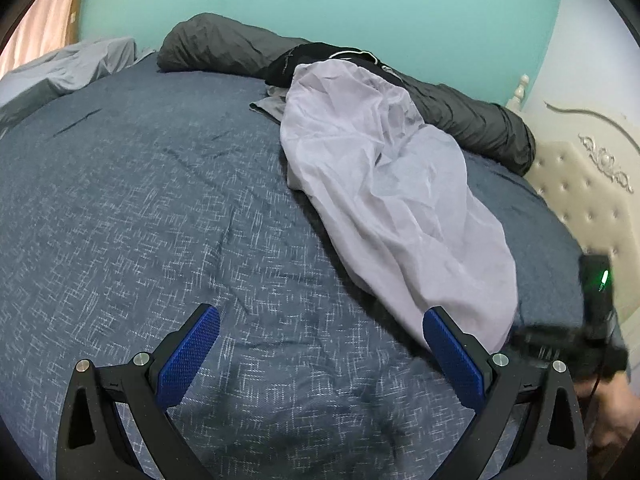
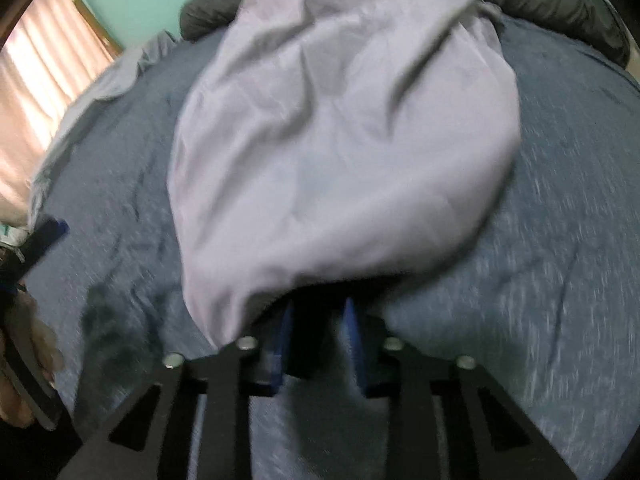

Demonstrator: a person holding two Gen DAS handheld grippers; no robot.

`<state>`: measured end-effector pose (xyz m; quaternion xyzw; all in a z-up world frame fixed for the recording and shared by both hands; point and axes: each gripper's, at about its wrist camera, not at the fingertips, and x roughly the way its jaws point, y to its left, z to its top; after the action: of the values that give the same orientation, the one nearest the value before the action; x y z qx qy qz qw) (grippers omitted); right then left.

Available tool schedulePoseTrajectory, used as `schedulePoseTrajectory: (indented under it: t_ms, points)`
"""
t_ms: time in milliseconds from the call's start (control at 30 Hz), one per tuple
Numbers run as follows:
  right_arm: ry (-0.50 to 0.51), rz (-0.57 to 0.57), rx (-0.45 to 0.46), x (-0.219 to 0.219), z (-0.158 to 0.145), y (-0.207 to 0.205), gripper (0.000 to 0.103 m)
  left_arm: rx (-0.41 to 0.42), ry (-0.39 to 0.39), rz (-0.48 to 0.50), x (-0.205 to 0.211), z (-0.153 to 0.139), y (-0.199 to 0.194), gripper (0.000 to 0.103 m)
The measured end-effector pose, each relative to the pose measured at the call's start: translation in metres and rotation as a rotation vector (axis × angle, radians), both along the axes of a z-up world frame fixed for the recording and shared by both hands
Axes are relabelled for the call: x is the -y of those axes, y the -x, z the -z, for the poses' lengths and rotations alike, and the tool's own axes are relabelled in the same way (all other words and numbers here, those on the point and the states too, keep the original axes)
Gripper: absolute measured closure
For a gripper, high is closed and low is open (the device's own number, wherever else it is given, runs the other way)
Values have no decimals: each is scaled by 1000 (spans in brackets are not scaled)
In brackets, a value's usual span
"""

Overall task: Fold clothes
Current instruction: 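Pull the lavender garment off the pile and lay it flat with the right tool, then grasp the lavender garment's edge with the left tool beside the right tool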

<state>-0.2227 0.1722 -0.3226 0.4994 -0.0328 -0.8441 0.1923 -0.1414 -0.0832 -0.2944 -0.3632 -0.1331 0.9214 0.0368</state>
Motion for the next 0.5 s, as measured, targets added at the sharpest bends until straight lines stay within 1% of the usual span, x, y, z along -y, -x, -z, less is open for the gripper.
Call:
schedulePoseTrajectory:
  t_ms: [100,200,300,433,500]
  points:
    - [30,7,-70,6,-18,12,86,7,0,3,-1,3,2,0]
    - [52,4,-110,13,-34,31,86,23,-4,13,-4,7,5,0]
    - [53,23,-107,18,-42,52,86,39,-11,26,-8,13,10,0]
    - [82,36,-73,16,-54,76,86,82,-60,52,-16,23,18,0]
    - [72,20,-67,12,-53,80,86,84,-53,68,-23,23,20,0]
